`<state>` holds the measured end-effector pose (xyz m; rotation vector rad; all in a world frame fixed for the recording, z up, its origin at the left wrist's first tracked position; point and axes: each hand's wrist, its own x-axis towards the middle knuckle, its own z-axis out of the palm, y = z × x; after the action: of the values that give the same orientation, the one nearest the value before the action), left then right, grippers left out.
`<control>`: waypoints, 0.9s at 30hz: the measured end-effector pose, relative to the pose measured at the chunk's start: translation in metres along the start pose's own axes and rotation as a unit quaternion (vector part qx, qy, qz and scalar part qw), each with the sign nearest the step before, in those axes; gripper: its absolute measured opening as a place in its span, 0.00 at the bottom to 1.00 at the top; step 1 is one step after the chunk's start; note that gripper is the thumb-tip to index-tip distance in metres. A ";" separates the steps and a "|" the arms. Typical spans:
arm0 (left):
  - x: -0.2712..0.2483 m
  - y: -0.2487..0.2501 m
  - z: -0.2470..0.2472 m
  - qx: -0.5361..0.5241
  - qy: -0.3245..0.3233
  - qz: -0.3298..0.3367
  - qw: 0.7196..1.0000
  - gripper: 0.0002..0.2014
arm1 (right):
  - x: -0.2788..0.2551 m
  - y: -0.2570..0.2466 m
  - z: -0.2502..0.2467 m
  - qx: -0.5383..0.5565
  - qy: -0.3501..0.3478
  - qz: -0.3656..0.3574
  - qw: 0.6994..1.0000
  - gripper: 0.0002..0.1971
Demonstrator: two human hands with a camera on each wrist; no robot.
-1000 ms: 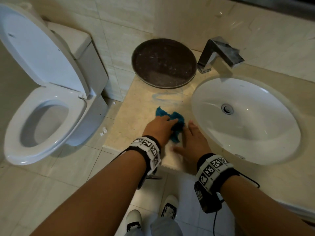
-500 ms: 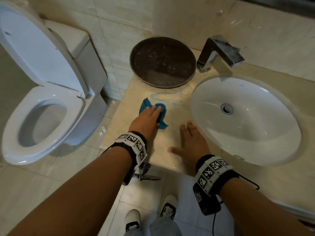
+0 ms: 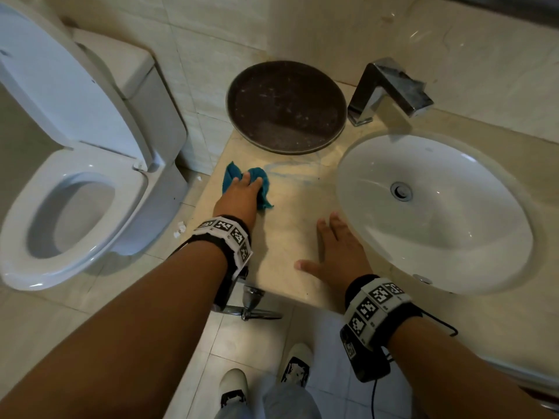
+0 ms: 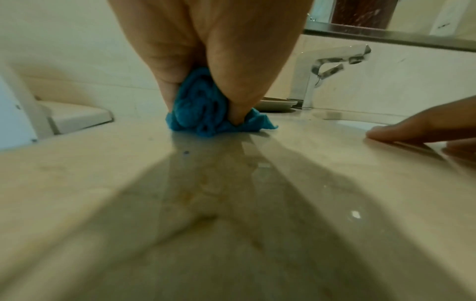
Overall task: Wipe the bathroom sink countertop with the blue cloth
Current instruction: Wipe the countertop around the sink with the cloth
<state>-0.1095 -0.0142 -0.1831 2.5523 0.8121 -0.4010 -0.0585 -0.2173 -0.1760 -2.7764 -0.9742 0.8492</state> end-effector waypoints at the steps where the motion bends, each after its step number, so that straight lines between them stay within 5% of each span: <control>1: -0.002 -0.001 0.000 0.010 -0.004 -0.004 1.000 0.32 | 0.000 -0.001 -0.002 -0.006 0.000 -0.001 1.000 0.52; 8: -0.025 0.044 0.030 0.009 -0.058 0.171 0.983 0.27 | 0.016 -0.007 -0.015 -0.019 -0.012 -0.008 1.000 0.61; 14: 0.007 -0.006 -0.005 -0.003 -0.004 -0.003 1.000 0.28 | 0.022 -0.002 -0.024 -0.042 -0.054 -0.022 0.997 0.67; 16: 0.008 -0.003 -0.008 0.030 -0.011 -0.015 0.999 0.30 | 0.025 -0.001 -0.024 -0.041 -0.057 -0.025 0.997 0.68; 23: 0.024 0.070 0.013 0.078 -0.089 0.165 0.979 0.29 | 0.034 0.001 -0.019 -0.034 -0.036 -0.036 0.998 0.73; 27: 0.033 0.076 0.012 0.066 -0.100 0.174 0.977 0.29 | 0.034 0.002 -0.019 -0.025 -0.030 -0.034 0.999 0.72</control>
<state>-0.0393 -0.0605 -0.1826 2.6516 0.2641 -0.6007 -0.0254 -0.1967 -0.1769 -2.7560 -1.1078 0.9159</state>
